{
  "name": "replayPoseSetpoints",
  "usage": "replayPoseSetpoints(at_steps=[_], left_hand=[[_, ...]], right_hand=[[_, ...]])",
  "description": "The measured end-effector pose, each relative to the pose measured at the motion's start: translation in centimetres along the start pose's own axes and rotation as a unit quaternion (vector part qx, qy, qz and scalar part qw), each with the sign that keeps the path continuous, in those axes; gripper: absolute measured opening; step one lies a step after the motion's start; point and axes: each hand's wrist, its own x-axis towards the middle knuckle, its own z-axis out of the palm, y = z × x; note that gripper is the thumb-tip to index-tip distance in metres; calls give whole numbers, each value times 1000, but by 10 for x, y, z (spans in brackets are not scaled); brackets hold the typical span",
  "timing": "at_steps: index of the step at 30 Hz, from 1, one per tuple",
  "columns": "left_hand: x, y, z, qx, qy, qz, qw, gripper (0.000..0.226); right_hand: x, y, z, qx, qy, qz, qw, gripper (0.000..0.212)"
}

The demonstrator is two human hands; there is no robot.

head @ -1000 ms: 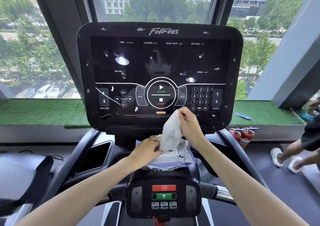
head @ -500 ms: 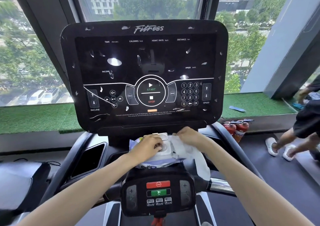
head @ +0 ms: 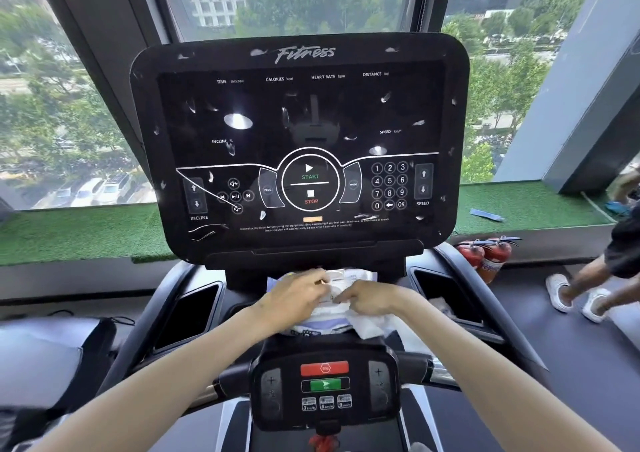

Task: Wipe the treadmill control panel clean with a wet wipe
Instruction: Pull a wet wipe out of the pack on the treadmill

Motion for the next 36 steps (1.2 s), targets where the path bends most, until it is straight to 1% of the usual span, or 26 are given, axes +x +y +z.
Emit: replayPoseSetpoints(at_steps=[2, 3, 4, 5, 7, 9, 10, 13, 15, 17, 19, 20, 21, 22, 23, 24, 25, 26, 29, 30, 32, 33, 34, 35, 36], left_hand=[[-4, 0, -6, 34, 103, -6, 994, 34], [-4, -1, -11, 32, 138, -9, 990, 33], [-3, -3, -14, 19, 135, -6, 991, 29], [-3, -6, -15, -2, 105, -4, 994, 28], [-7, -8, -13, -39, 14, -11, 999, 27], [-10, -8, -4, -44, -43, -13, 998, 27], [-10, -7, -1, -49, -67, -27, 996, 26], [-3, -9, 4, -99, -94, -90, 987, 18], [4, -9, 7, -136, -112, -126, 976, 10], [11, -7, 9, -138, -158, -144, 967, 4], [18, -5, 2, -141, -203, -155, 956, 2], [21, -3, -6, -188, -223, -170, 941, 5], [22, 1, -14, -278, -237, -187, 912, 13], [25, 8, -25, -375, -240, -198, 874, 24], [27, 15, -35, -447, -229, -198, 842, 33], [30, 23, -43, -477, -213, -189, 831, 37], [34, 31, -49, -493, -185, -178, 831, 36], [38, 39, -52, -499, -139, -173, 838, 33], [48, 51, -67, -506, 47, -189, 840, 26], [51, 48, -71, -503, 89, -194, 837, 23], [55, 39, -84, -510, 144, -212, 821, 15], [56, 35, -94, -506, 165, -216, 819, 16], [58, 30, -103, -500, 183, -212, 819, 18], [59, 28, -114, -510, 196, -208, 811, 22], [60, 25, -125, -527, 202, -208, 799, 24]], right_hand=[[-2, -1, -2, 20, 21, -13, 999, 51], [-4, -2, -5, 50, 51, -25, 997, 48], [-7, -2, -10, 91, 86, -33, 992, 44], [-10, 0, -14, 134, 120, -38, 983, 39], [-14, 8, -23, 205, 161, -31, 965, 28], [-14, 16, -26, 232, 174, -15, 957, 24], [-13, 18, -26, 239, 178, -7, 955, 23], [-12, 16, -22, 266, 190, -2, 945, 17], [-12, 12, -20, 272, 179, -12, 946, 12], [-13, 10, -18, 270, 178, -21, 946, 8], [-17, 6, -21, 275, 183, -32, 943, 10], [-19, 4, -23, 277, 186, -37, 942, 11], [-22, 1, -26, 279, 189, -43, 941, 10], [-26, -3, -30, 280, 198, -50, 938, 9], [-30, -8, -35, 281, 212, -62, 934, 6], [-33, -13, -39, 284, 230, -78, 927, 5], [-35, -19, -44, 290, 251, -100, 918, 6], [-37, -25, -50, 291, 272, -119, 909, 8], [-46, -46, -70, 250, 335, -166, 893, 9], [-48, -51, -78, 243, 351, -175, 887, 13], [-53, -58, -94, 249, 358, -185, 881, 31], [-57, -60, -102, 262, 350, -191, 879, 39], [-60, -61, -109, 283, 336, -196, 877, 42], [-63, -62, -115, 302, 318, -204, 875, 38], [-66, -63, -121, 311, 305, -204, 877, 30]])
